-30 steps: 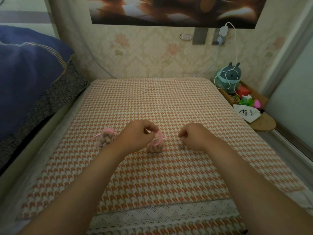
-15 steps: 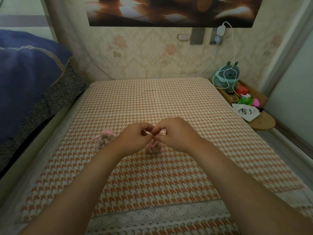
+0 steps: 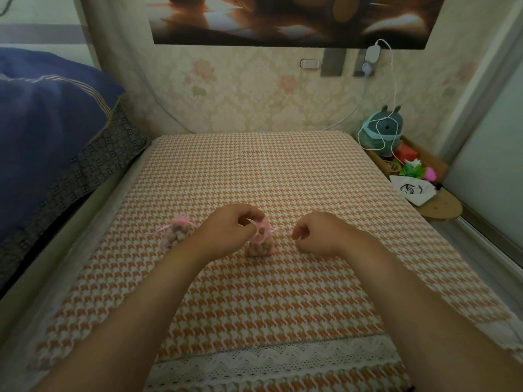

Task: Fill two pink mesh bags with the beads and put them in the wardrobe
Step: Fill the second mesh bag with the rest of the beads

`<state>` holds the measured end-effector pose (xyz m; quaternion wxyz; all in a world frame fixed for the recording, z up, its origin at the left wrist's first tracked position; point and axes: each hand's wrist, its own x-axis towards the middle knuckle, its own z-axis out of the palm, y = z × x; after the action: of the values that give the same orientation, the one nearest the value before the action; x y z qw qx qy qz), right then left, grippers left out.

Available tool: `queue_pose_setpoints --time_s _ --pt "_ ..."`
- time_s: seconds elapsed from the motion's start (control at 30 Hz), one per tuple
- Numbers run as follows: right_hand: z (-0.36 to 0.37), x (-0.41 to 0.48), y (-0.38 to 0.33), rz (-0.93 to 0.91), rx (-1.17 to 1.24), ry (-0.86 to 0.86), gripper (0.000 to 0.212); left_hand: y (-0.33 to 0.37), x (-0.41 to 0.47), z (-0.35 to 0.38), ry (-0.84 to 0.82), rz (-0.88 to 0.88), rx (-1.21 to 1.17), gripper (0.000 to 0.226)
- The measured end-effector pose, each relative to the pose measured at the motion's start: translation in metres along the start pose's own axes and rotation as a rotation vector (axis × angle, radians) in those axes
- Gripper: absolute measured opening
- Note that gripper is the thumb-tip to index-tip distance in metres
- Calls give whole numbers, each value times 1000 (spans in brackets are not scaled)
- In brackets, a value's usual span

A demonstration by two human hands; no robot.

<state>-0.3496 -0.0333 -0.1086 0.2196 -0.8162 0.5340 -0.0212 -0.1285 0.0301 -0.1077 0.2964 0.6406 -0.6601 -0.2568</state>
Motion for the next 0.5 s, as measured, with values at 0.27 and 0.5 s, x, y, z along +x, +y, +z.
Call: queue_pose_setpoints --time_s 0.27,0.5 --pt "9 9 4 9 -14 -31 21 0 -1 -1 -5 -2 4 27" --pt "3 4 -11 -118 209 273 18 -3 1 -1 -11 -7 1 25"
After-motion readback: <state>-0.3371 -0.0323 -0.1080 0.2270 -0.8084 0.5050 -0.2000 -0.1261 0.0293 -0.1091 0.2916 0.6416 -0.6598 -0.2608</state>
